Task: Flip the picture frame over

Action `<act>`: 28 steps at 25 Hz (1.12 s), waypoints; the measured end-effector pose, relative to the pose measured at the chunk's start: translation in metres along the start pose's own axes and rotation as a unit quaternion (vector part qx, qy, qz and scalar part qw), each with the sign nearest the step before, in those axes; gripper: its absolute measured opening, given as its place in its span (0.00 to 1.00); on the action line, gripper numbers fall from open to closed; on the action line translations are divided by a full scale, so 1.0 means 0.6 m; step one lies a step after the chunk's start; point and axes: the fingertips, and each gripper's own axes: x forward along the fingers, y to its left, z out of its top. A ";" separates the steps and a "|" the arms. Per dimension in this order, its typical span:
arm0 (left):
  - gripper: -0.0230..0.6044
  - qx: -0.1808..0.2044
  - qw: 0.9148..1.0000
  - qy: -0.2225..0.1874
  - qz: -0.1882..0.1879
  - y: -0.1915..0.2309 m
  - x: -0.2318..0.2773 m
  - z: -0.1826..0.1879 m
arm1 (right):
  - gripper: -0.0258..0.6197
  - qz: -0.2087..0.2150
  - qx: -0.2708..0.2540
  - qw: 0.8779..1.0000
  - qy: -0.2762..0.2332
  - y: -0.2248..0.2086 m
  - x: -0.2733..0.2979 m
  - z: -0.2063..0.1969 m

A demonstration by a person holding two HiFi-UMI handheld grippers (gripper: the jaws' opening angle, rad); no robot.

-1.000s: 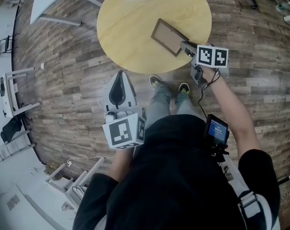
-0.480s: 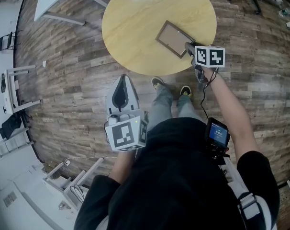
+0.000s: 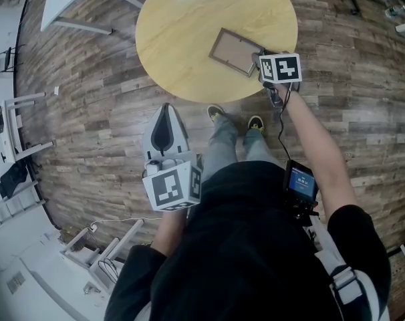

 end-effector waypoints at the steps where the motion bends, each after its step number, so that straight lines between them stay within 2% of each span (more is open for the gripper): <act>1: 0.07 -0.001 1.000 0.000 -0.001 0.001 0.000 0.000 | 0.28 -0.011 -0.009 1.000 0.003 -0.001 0.001 0.000; 5: 0.07 0.000 1.000 -0.001 -0.004 0.001 0.006 0.003 | 0.26 -0.057 -0.087 0.994 0.021 -0.006 0.012 -0.001; 9: 0.07 -0.001 1.000 -0.001 -0.008 0.002 0.011 0.001 | 0.26 -0.067 -0.147 0.987 0.025 0.003 0.017 -0.001; 13: 0.07 0.000 1.000 -0.010 -0.019 0.000 0.018 0.000 | 0.23 -0.096 -0.274 0.957 -0.014 0.034 -0.007 0.035; 17: 0.07 -0.002 0.999 -0.027 -0.030 -0.004 0.024 0.012 | 0.22 -0.074 -0.349 0.930 -0.091 0.111 -0.063 0.088; 20: 0.07 -0.003 0.998 -0.048 -0.040 -0.013 0.021 0.027 | 0.17 -0.043 -0.362 0.915 -0.173 0.181 -0.141 0.127; 23: 0.07 -0.006 0.996 -0.065 -0.056 -0.027 0.005 0.054 | 0.10 -0.011 -0.348 0.902 -0.257 0.249 -0.248 0.168; 26: 0.07 -0.011 0.993 -0.091 -0.077 -0.045 0.013 0.096 | 0.07 0.026 -0.309 0.893 -0.327 0.288 -0.343 0.215; 28: 0.07 -0.019 0.990 -0.106 -0.091 -0.061 0.021 0.123 | 0.07 0.044 -0.262 0.892 -0.367 0.289 -0.396 0.235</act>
